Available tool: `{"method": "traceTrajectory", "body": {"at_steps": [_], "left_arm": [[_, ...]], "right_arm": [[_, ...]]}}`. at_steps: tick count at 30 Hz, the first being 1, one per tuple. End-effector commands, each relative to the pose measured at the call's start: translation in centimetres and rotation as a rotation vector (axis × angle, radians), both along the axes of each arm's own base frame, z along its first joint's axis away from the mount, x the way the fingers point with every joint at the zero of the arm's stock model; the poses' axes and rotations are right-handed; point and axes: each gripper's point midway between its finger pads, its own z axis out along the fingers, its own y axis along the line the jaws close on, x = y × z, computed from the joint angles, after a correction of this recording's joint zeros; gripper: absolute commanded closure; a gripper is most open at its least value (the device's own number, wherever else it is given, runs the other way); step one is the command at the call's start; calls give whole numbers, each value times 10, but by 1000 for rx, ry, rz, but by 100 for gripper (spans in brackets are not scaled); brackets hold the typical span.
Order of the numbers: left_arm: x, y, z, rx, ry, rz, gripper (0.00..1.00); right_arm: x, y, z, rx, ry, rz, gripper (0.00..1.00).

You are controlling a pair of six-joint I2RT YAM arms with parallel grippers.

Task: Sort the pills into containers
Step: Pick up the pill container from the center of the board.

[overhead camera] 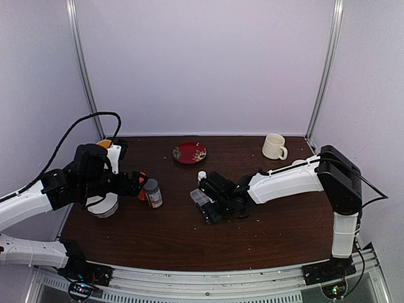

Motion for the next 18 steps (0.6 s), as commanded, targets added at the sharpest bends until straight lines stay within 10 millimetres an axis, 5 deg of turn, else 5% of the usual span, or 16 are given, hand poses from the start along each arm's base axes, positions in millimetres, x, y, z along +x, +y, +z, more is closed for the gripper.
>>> {"method": "traceTrajectory", "body": {"at_steps": [1, 11, 18], "left_arm": [[3, -10, 16, -47, -48, -32, 3], [0, -20, 16, -83, -31, -71, 4], [-3, -41, 22, -185, 12, -129, 6]], "right_arm": [[4, 1, 0, -20, -20, -21, 14], [2, 10, 4, 26, -6, 4, 37], [-8, 13, 50, 197, -51, 40, 41]]}}
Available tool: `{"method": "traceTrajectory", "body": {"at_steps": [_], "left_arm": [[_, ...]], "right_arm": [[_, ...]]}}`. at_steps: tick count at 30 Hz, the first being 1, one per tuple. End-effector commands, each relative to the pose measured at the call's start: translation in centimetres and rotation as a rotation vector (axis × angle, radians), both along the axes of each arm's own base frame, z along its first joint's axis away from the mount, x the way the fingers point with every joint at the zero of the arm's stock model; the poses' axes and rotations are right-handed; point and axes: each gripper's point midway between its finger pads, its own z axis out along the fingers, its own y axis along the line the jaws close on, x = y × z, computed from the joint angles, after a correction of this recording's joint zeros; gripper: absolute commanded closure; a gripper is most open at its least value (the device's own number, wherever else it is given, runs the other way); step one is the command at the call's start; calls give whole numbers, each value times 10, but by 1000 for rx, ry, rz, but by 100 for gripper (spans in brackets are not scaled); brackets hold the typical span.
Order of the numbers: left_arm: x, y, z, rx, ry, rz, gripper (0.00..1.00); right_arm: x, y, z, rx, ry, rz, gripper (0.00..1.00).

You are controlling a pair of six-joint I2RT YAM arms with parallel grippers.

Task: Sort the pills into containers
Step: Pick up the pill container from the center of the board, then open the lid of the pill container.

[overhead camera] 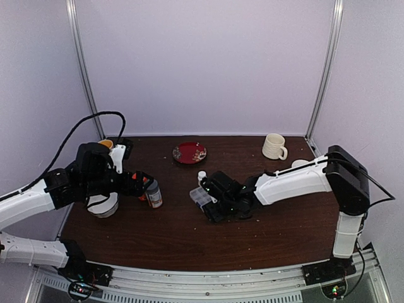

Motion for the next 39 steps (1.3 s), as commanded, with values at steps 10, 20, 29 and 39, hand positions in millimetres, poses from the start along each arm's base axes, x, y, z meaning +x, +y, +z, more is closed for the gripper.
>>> {"method": "traceTrajectory", "body": {"at_steps": [10, 20, 29, 39], "left_arm": [[-5, -91, 39, -371, 100, -202, 8], [3, -135, 56, -575, 161, -265, 7], [13, -148, 38, -545, 256, -182, 12], [-11, -173, 35, -630, 323, -232, 20]], "right_arm": [[-31, 7, 112, 456, -100, 92, 46], [-51, 12, 149, 651, -91, 161, 47], [-51, 5, 144, 663, -100, 137, 48], [-44, -1, 147, 692, -110, 65, 51]]}}
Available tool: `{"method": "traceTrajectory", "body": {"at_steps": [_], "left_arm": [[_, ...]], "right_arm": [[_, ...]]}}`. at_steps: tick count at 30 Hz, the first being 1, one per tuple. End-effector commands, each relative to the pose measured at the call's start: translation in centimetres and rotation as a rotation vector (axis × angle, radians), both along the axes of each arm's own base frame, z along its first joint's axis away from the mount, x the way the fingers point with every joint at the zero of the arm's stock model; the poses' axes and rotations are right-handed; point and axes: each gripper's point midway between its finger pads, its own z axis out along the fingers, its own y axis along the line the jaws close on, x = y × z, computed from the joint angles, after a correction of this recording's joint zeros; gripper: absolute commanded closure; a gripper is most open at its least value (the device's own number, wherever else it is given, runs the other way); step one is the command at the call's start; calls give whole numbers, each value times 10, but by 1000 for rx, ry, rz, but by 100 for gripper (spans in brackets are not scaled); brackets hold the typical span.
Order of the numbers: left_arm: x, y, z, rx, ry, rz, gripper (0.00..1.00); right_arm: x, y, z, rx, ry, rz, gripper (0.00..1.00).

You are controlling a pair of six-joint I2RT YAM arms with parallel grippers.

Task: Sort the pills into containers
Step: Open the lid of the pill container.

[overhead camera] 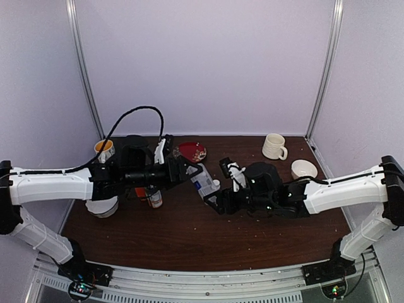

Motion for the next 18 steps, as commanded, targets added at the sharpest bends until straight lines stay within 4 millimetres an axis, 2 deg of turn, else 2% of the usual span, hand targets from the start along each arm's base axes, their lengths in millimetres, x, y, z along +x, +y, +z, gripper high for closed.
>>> {"method": "traceTrajectory", "body": {"at_steps": [1, 7, 11, 15, 18], "left_arm": [[-5, -15, 12, -83, 8, -8, 21], [-4, -14, 2, -79, 32, 11, 26], [-6, -17, -2, -94, 49, -1, 38], [-6, -19, -7, -102, 64, -1, 40], [-6, -20, -10, -103, 71, -1, 47]], "right_arm": [[4, -2, 21, 83, -21, -41, 51], [3, -1, 29, 127, -16, -35, 53], [1, 1, 33, 152, -18, -16, 54], [-1, 3, 37, 171, -16, 3, 55], [-3, 3, 39, 178, -17, 12, 56]]}}
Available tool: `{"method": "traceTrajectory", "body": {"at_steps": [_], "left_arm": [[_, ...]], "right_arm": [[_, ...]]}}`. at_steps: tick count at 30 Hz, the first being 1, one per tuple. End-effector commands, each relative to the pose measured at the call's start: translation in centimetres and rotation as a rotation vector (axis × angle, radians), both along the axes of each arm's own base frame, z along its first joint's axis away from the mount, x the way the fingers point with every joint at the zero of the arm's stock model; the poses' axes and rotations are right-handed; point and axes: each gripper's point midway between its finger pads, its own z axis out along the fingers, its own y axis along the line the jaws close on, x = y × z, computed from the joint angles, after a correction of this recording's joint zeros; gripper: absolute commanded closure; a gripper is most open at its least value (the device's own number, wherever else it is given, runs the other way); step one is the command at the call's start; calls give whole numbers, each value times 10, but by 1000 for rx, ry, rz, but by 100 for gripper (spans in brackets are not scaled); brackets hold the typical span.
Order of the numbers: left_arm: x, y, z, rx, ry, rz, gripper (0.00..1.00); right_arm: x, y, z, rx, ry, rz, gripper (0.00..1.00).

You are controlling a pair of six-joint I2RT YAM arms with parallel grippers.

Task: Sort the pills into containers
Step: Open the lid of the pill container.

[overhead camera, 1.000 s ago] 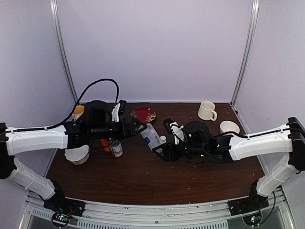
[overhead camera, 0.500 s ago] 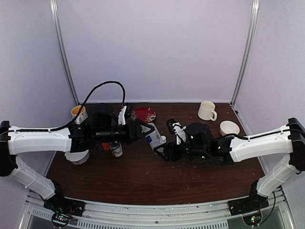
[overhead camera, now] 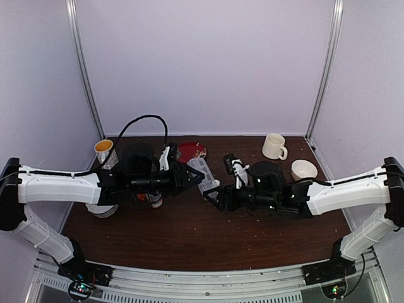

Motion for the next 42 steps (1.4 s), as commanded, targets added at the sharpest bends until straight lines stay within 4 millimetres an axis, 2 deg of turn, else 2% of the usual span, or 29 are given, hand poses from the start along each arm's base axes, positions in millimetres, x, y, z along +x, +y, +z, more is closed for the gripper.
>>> {"method": "traceTrajectory", "body": {"at_steps": [1, 3, 6, 16, 20, 26, 34, 42], "left_arm": [[1, -6, 6, -53, -11, -6, 48], [1, -7, 5, -57, -9, -5, 51], [2, -8, 8, -64, -15, -7, 63], [2, -5, 6, -36, -11, 1, 67], [4, -7, 6, -37, -8, 2, 80], [5, -14, 8, -45, 1, -13, 85], [8, -13, 1, -26, 30, 9, 86], [10, -18, 4, -62, 55, 15, 89]], "right_arm": [[-3, 2, 22, 75, -26, 23, 57], [-4, 3, 23, 76, -28, 29, 58], [-4, 2, 22, 72, -29, 28, 58], [10, -8, 3, -45, -74, -41, 61], [17, -13, 0, -102, -101, -82, 63], [25, -19, -2, -168, -136, -143, 65], [42, -41, -10, -326, -210, -317, 69], [55, -56, -12, -433, -287, -449, 69]]}}
